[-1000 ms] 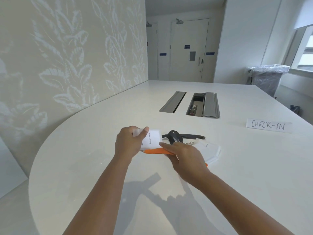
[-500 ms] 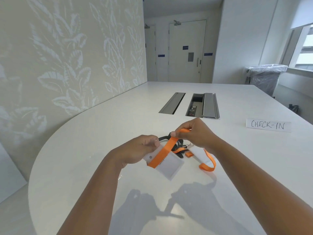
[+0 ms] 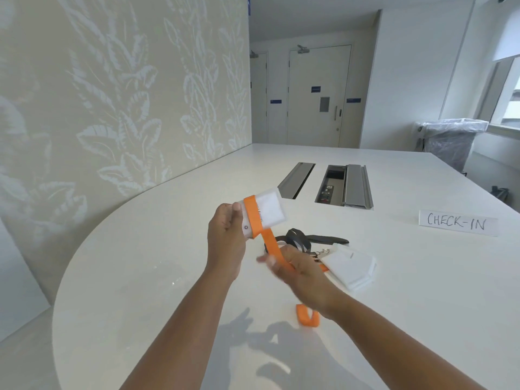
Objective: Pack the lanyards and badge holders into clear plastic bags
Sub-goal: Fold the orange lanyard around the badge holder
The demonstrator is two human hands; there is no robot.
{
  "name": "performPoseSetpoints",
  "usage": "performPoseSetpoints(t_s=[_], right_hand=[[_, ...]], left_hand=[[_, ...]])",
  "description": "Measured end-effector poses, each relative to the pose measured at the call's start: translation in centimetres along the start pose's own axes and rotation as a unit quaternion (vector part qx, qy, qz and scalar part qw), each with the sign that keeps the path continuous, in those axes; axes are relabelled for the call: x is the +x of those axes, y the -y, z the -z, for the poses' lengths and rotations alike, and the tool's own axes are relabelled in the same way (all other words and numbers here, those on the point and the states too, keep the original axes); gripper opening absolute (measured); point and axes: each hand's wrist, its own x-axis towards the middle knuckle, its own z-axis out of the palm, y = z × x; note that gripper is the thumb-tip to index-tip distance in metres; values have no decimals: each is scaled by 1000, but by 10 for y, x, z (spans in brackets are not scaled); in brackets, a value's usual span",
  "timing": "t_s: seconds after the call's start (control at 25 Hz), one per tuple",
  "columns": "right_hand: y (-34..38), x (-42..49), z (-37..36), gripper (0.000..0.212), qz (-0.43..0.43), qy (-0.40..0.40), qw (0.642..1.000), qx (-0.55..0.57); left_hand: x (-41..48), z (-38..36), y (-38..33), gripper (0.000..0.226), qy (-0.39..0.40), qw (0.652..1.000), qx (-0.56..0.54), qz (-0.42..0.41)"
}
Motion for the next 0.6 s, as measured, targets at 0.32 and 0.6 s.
performPoseSetpoints(t_s=[0.32,0.6], right_hand=[[58,11,37,25,83,-14,994,-65],[22,24,53,55,-26,3,994,103]], left_hand=[[-13,12,9,35,203,965,165,-12],[-23,22,-9,20,318,943,-34,88]])
